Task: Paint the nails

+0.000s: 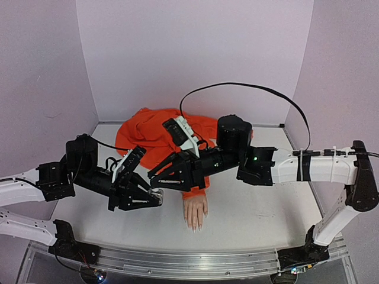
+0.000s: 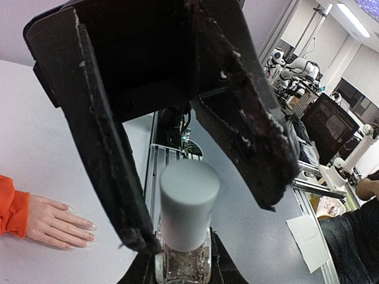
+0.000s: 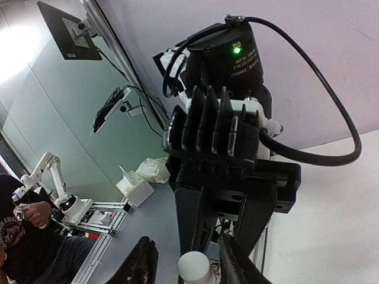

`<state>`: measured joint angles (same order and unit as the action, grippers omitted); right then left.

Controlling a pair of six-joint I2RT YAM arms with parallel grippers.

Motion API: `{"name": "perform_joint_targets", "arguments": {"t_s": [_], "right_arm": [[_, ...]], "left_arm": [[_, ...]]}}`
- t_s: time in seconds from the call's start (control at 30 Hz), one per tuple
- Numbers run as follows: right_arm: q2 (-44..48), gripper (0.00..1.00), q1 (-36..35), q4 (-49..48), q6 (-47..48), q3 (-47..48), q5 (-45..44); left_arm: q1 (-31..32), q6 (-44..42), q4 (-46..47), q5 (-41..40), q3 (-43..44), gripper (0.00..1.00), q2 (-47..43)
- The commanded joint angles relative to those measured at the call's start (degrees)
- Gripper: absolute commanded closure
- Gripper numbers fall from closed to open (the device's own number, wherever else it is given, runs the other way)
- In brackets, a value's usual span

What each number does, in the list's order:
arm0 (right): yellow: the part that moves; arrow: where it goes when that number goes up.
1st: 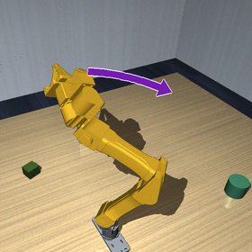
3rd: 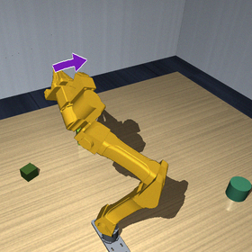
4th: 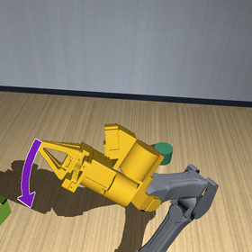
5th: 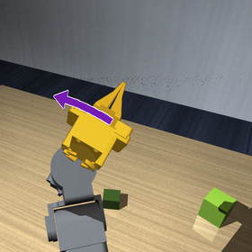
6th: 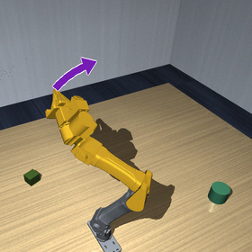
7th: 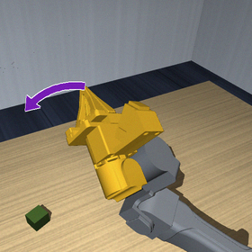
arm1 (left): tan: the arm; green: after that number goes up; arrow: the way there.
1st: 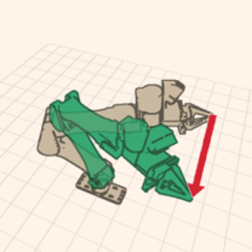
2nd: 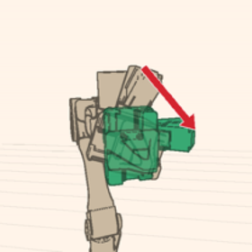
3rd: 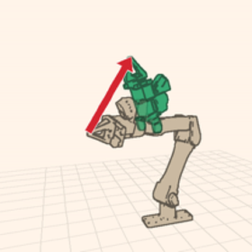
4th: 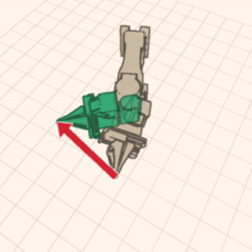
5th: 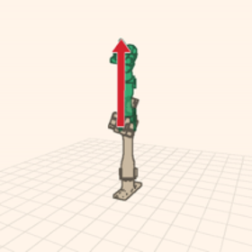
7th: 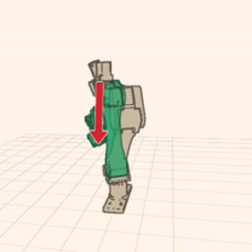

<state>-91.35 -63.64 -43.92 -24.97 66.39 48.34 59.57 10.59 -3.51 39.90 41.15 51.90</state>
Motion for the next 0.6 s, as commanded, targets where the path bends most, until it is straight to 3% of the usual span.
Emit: {"name": "perform_joint_targets", "arguments": {"t_s": [0.0,0.17,0.37,0.43,0.57], "right_arm": [[-1.02,0.67,-0.11,-6.10,-1.73,3.25,4.57],[-2.01,0.78,-0.12,-6.84,-2.19,3.48,5.46],[-2.34,1.00,-0.10,-7.10,-1.63,2.95,4.89],[-2.27,1.00,-0.18,-6.95,-1.37,2.25,3.53],[-1.87,1.00,-0.87,-5.98,-0.72,-0.03,-3.26]], "left_arm": [[-0.07,0.48,3.24,2.55,2.93,1.00,-0.11],[-0.07,0.57,3.24,2.46,2.84,1.00,-0.12],[-0.07,0.36,3.29,-0.16,2.78,1.00,-0.73],[-0.07,0.38,3.28,-4.09,2.59,1.00,-1.71],[-0.07,0.13,3.29,-23.39,1.38,1.00,-3.99]]}}
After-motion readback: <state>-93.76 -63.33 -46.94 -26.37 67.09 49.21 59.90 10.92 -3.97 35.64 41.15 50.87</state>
